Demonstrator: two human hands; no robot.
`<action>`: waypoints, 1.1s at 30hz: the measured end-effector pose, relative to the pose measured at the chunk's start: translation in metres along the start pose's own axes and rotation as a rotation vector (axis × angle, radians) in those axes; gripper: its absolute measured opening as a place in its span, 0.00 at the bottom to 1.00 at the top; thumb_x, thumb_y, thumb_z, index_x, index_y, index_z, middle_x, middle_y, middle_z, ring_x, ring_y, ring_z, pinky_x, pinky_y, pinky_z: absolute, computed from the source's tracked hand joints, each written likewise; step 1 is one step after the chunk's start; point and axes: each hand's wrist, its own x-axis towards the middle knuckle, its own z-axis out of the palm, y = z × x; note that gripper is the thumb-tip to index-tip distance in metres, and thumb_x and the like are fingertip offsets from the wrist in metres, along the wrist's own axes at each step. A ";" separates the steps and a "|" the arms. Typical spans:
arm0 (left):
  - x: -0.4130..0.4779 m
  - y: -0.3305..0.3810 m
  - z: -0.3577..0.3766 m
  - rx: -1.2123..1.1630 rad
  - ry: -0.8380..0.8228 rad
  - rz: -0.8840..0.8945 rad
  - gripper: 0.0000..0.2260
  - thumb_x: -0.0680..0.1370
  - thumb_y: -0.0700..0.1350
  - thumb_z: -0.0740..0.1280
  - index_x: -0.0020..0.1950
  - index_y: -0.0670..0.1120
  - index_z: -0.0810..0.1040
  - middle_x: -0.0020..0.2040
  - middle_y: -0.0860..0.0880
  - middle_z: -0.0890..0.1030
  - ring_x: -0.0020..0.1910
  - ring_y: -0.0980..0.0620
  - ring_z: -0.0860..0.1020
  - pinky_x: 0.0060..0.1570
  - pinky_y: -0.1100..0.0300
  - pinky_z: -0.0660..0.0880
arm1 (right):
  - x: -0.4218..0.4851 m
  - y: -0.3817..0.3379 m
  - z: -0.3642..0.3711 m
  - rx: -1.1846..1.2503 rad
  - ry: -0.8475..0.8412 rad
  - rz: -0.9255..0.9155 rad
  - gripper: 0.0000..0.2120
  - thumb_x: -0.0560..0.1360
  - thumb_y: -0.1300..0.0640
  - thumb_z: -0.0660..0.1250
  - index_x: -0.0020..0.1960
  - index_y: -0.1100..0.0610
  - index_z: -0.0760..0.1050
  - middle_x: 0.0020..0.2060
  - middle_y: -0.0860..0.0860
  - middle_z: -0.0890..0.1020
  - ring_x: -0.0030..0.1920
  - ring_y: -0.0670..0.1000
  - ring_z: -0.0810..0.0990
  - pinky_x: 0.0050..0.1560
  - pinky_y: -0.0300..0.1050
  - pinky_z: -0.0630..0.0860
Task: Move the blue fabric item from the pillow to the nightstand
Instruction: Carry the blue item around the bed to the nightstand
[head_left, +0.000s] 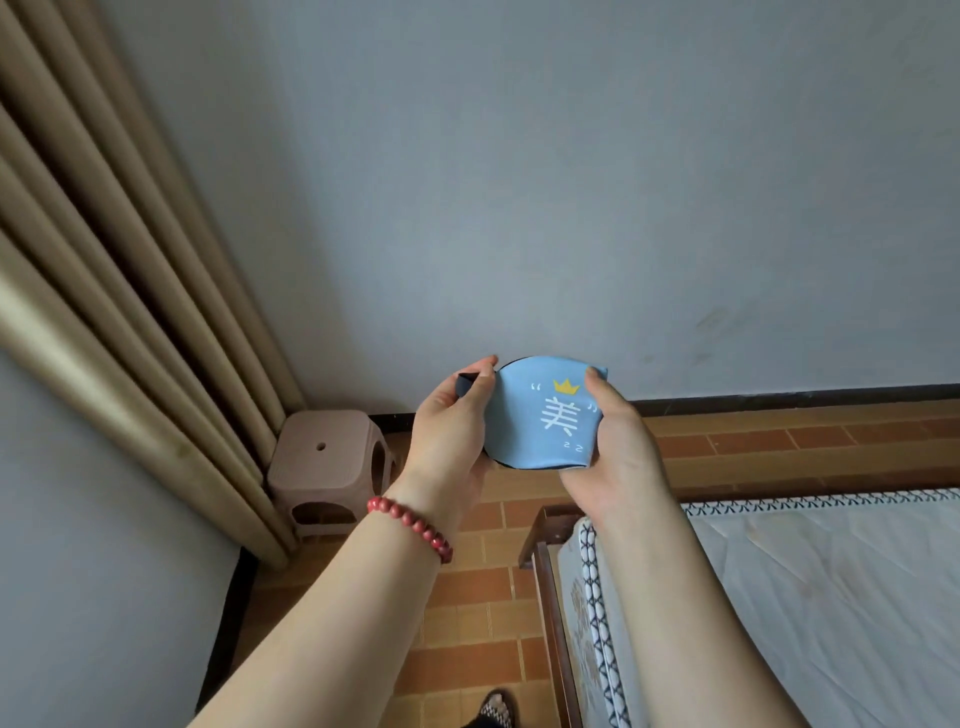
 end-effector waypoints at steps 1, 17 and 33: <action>0.014 0.005 0.006 -0.019 -0.005 -0.002 0.07 0.78 0.45 0.65 0.53 0.46 0.81 0.52 0.47 0.81 0.48 0.48 0.78 0.48 0.48 0.78 | 0.013 -0.007 0.006 -0.001 -0.018 -0.001 0.18 0.75 0.51 0.66 0.60 0.60 0.76 0.57 0.59 0.82 0.51 0.59 0.81 0.54 0.56 0.76; 0.260 0.096 0.069 0.004 -0.051 -0.057 0.07 0.76 0.43 0.68 0.53 0.50 0.80 0.46 0.52 0.79 0.40 0.56 0.78 0.27 0.67 0.74 | 0.234 -0.085 0.115 0.077 -0.064 -0.068 0.18 0.77 0.44 0.61 0.55 0.57 0.78 0.47 0.56 0.86 0.46 0.56 0.85 0.46 0.54 0.81; 0.427 0.121 0.192 0.161 -0.406 -0.225 0.08 0.76 0.40 0.64 0.52 0.48 0.80 0.43 0.48 0.79 0.40 0.50 0.78 0.30 0.61 0.75 | 0.352 -0.183 0.134 0.304 0.185 -0.251 0.20 0.77 0.46 0.60 0.62 0.58 0.75 0.55 0.59 0.82 0.53 0.60 0.81 0.45 0.55 0.80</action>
